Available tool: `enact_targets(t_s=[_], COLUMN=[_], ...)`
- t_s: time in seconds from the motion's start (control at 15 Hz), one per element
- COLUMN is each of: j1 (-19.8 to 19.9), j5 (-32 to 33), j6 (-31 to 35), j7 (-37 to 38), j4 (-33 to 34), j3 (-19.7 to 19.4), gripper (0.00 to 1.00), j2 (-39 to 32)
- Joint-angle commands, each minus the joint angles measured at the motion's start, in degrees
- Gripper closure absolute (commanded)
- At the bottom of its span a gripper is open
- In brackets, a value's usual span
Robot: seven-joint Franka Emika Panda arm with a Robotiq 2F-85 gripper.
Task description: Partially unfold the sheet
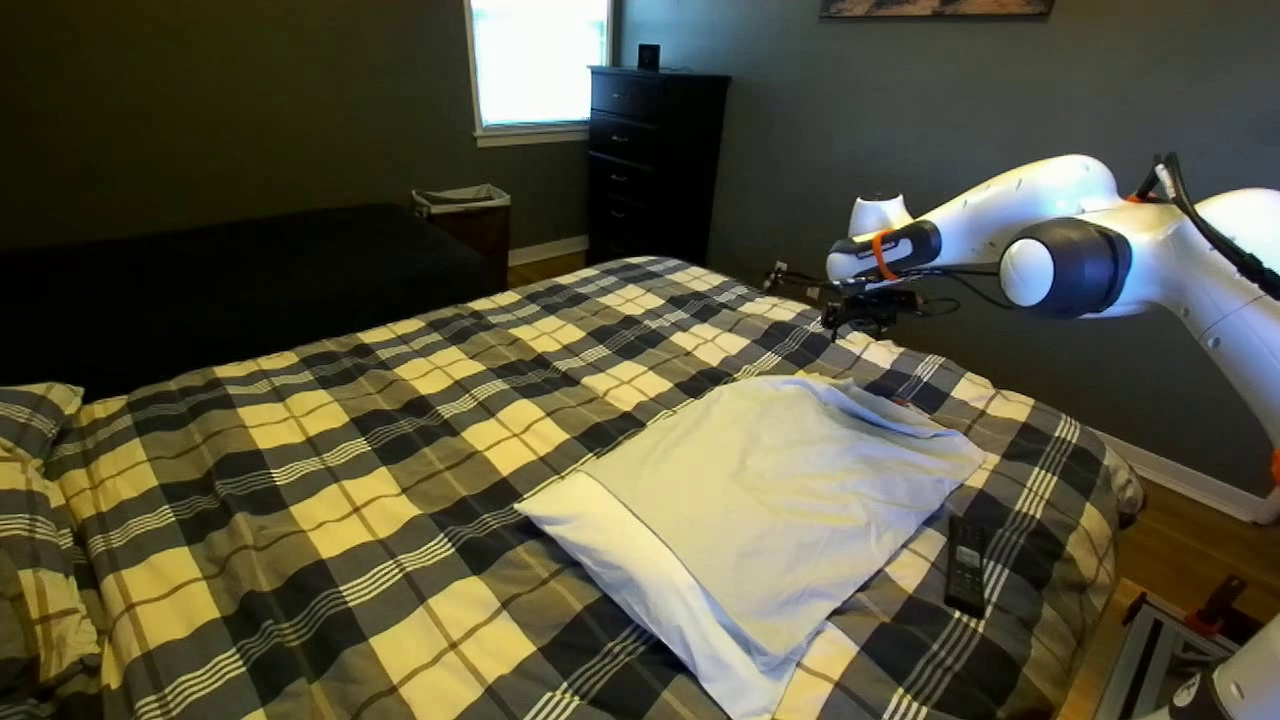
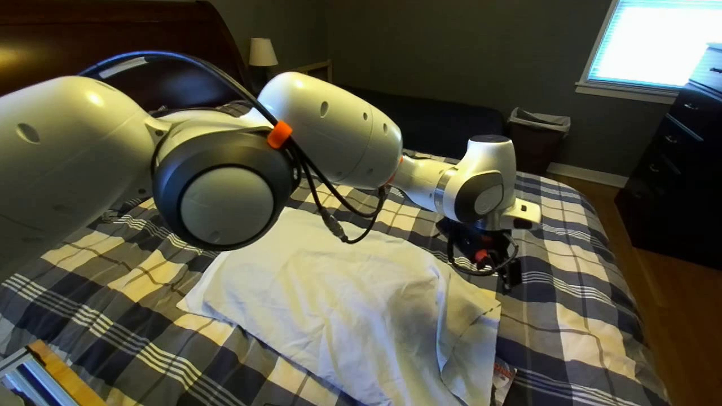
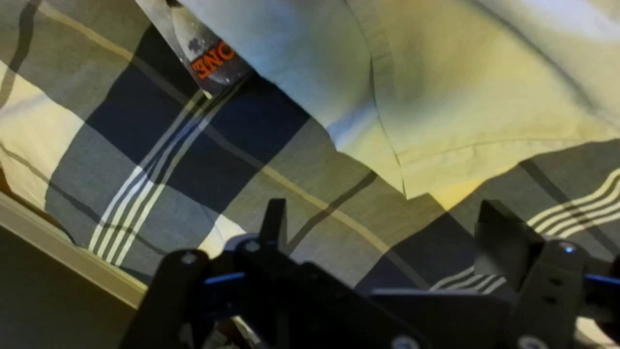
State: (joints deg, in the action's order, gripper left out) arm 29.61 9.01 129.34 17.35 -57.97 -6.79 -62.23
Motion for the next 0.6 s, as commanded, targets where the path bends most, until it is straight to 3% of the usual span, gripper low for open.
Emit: enact_targets(t_s=[0.0,0.53], j1=[0.41,1.87], j5=[-6.34,-11.21], j6=[-7.88,-14.98], j7=[-5.98,-11.48], j4=[4.31,11.81], j3=[-0.91,-1.27], gripper=[0.0,0.0], j2=[-2.42,-8.07])
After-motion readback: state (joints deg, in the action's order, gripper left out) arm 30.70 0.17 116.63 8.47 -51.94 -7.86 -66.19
